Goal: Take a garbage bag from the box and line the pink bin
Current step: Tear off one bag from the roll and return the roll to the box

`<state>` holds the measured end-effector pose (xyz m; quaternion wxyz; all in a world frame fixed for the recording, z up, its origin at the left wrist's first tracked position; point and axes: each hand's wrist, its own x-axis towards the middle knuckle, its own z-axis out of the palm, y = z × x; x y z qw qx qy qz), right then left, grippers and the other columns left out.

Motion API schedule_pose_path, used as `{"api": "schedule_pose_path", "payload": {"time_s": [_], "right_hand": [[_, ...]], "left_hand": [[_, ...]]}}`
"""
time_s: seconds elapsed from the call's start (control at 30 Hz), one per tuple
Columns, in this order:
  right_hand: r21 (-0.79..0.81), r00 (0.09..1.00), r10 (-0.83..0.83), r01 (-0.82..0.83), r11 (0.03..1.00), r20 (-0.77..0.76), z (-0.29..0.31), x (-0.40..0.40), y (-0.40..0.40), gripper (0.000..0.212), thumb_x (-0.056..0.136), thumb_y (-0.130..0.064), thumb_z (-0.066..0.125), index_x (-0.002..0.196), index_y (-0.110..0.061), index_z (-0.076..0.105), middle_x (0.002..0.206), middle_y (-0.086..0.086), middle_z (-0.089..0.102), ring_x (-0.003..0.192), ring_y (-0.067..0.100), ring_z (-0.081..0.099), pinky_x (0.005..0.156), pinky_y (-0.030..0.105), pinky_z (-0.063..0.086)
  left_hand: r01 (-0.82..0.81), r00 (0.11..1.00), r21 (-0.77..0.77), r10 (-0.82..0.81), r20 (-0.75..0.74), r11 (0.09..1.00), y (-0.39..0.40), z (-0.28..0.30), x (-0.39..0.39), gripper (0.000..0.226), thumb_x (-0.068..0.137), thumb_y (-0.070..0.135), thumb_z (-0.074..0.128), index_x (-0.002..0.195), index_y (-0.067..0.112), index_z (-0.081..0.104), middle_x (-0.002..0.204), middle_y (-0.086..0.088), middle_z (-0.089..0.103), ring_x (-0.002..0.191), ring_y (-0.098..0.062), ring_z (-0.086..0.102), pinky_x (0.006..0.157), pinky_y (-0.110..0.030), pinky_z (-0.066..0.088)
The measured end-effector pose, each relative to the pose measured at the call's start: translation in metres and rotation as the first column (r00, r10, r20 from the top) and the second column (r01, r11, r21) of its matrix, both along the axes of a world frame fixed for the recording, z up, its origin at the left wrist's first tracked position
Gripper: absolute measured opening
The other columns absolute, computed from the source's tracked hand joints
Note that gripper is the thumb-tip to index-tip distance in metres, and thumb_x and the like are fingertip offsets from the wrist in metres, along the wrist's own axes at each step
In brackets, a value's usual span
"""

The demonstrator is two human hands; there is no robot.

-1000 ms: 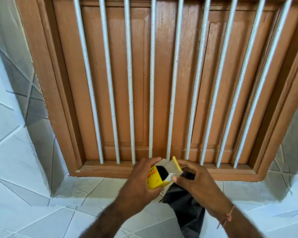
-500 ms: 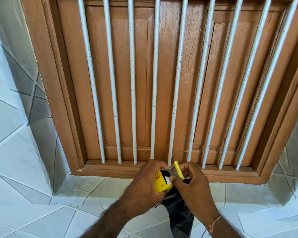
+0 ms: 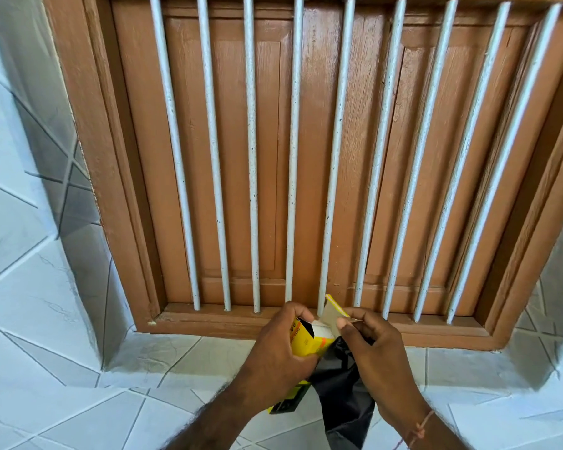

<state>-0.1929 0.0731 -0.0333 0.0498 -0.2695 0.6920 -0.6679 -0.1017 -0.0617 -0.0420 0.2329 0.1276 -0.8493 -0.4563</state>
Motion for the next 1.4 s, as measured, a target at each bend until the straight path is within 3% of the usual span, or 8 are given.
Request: {"api": "schedule_pose_path", "payload": {"time_s": [0.17,0.27,0.37,0.8,0.97,1.07,1.23,1.4], "right_hand": [[0.148,0.986,0.065,-0.042,0.988,-0.152,0.001,0.002,0.001,0.020,0.084,-0.041,0.060,0.082,-0.028,0.074,0.082,-0.015,0.072,0.080,0.001,0.064,0.070,0.013,0.049],[0.197,0.990,0.053,-0.027,0.980,-0.129,-0.003,0.002,-0.003,0.016,0.082,-0.040,0.066,0.078,-0.026,0.070,0.076,-0.009,0.071,0.076,0.003,0.064,0.072,0.017,0.046],[0.242,0.990,0.038,-0.003,0.970,-0.138,-0.006,0.006,-0.004,0.040,0.072,-0.062,0.057,0.084,-0.025,0.068,0.083,-0.008,0.071,0.083,0.005,0.064,0.078,0.017,0.049],[0.209,0.965,-0.036,0.092,0.973,-0.259,-0.007,0.010,-0.009,0.005,0.084,-0.031,0.070,0.081,-0.029,0.066,0.081,-0.011,0.070,0.086,-0.004,0.061,0.066,0.004,0.048],[0.235,0.927,0.007,0.087,0.968,-0.374,-0.011,0.014,-0.006,0.010,0.087,-0.035,0.063,0.095,-0.039,0.069,0.100,-0.015,0.069,0.094,0.002,0.062,0.083,0.012,0.047],[0.363,0.858,0.140,0.057,0.930,-0.494,-0.017,0.016,-0.002,0.033,0.091,-0.043,0.054,0.122,-0.035,0.065,0.115,-0.019,0.062,0.103,0.000,0.057,0.089,0.015,0.048],[0.489,0.808,0.242,0.064,0.870,-0.538,-0.016,0.011,0.002,0.037,0.089,-0.041,0.052,0.124,-0.035,0.062,0.125,-0.018,0.059,0.106,0.004,0.057,0.091,0.022,0.050],[0.535,0.855,0.262,0.022,0.844,-0.448,-0.022,0.006,0.005,0.035,0.091,-0.033,0.059,0.126,-0.037,0.060,0.122,-0.026,0.057,0.108,-0.002,0.052,0.095,0.007,0.036]], "left_hand": [[-0.030,0.999,-0.078,0.033,0.040,0.997,0.002,0.006,-0.002,0.062,0.074,0.034,0.080,0.109,0.049,0.030,0.101,0.029,0.045,0.092,0.000,0.052,0.059,-0.002,0.043],[-0.021,0.999,-0.134,0.027,0.040,0.991,0.006,0.007,-0.002,0.076,0.074,0.036,0.079,0.120,0.054,0.022,0.114,0.024,0.045,0.096,0.002,0.051,0.068,-0.004,0.044],[-0.007,0.998,-0.183,0.018,0.055,0.983,0.008,0.007,-0.003,0.079,0.075,0.038,0.078,0.131,0.051,0.024,0.125,0.020,0.047,0.097,0.000,0.051,0.075,-0.005,0.041],[0.010,0.998,-0.293,0.009,0.063,0.956,0.008,0.001,-0.005,0.070,0.080,0.035,0.074,0.131,0.050,0.029,0.125,0.014,0.057,0.101,-0.005,0.055,0.085,-0.018,0.052],[0.024,0.999,-0.286,-0.016,0.032,0.958,0.006,0.006,-0.003,0.057,0.084,0.040,0.068,0.134,0.038,0.041,0.124,0.010,0.061,0.106,-0.008,0.058,0.089,-0.019,0.051],[0.005,1.000,-0.256,0.000,0.019,0.967,0.001,0.007,-0.001,0.044,0.080,0.035,0.073,0.116,0.039,0.048,0.103,0.016,0.060,0.091,0.000,0.057,0.070,0.000,0.042],[0.003,0.997,-0.275,0.020,0.079,0.962,0.000,0.002,-0.001,0.042,0.076,0.035,0.076,0.102,0.040,0.044,0.097,0.017,0.059,0.086,-0.002,0.058,0.064,-0.006,0.042],[0.091,0.978,-0.416,-0.002,0.210,0.905,-0.005,0.002,-0.007,0.043,0.078,0.031,0.074,0.109,0.033,0.044,0.103,0.010,0.059,0.087,-0.005,0.054,0.066,-0.011,0.038]]}}
